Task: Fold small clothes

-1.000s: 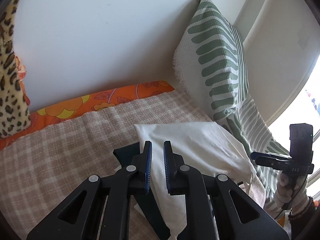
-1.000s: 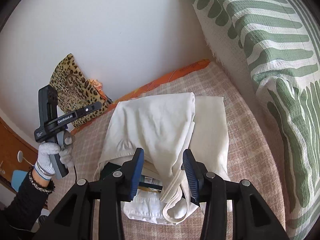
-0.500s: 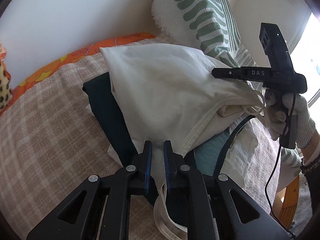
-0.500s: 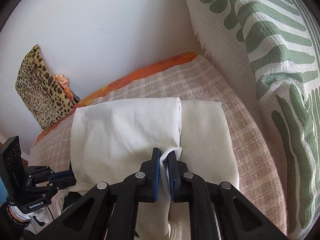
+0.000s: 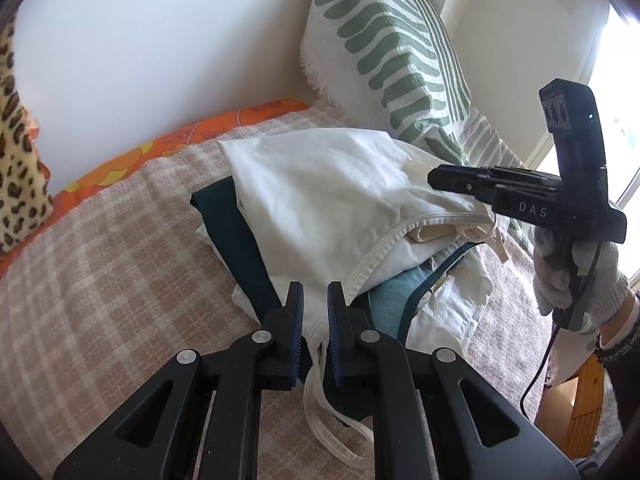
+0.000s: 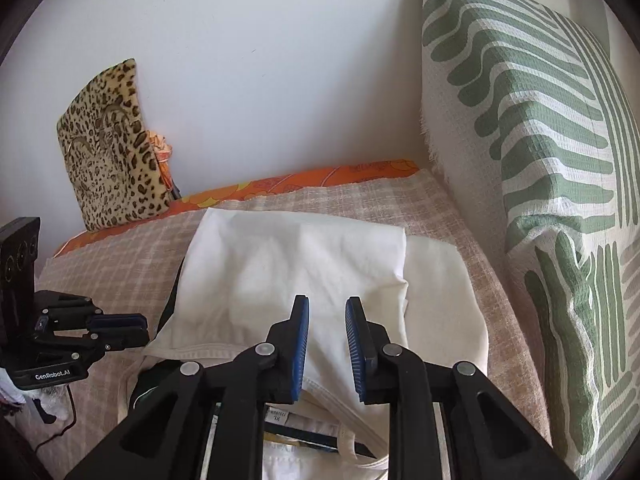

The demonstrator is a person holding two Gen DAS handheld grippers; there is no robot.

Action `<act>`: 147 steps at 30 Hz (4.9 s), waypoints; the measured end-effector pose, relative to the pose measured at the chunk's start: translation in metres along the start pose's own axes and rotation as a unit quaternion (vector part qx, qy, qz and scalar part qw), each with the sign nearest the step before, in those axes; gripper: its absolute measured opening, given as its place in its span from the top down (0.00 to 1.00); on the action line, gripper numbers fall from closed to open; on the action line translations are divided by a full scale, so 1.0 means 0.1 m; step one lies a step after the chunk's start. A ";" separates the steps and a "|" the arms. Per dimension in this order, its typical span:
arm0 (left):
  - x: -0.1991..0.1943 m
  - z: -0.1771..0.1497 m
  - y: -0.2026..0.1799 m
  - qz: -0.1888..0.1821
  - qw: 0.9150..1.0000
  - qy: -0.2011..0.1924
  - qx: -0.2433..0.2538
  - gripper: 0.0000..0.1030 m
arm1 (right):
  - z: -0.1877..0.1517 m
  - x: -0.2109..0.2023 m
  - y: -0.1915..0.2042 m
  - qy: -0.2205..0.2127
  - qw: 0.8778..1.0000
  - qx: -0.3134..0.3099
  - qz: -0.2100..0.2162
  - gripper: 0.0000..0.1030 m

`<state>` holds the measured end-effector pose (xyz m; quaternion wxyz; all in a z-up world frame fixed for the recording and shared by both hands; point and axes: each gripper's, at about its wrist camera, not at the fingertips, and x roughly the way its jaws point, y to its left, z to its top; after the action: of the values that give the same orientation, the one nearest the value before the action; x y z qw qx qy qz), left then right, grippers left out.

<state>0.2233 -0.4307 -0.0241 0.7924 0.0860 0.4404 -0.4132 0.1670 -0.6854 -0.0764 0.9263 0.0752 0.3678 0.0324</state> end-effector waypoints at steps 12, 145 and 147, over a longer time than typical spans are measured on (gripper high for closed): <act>-0.88 -0.21 -0.30 0.077 0.993 -0.081 0.048 0.38 | -0.31 -0.27 0.26 0.048 0.998 0.010 -0.045 0.76; -2.11 -2.01 -0.35 0.162 0.978 -0.131 0.024 0.02 | -1.28 -1.55 2.02 -0.154 0.969 0.107 -0.158 0.00; -2.10 -2.02 -0.34 0.161 0.978 -0.131 0.024 0.02 | -1.29 -1.55 2.05 -0.154 0.969 0.110 -0.157 0.00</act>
<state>0.0150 -0.2304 0.0243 0.8968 0.1200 0.3036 -0.2988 -0.0354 -0.4861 -0.0304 0.9513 0.1225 0.2290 -0.1658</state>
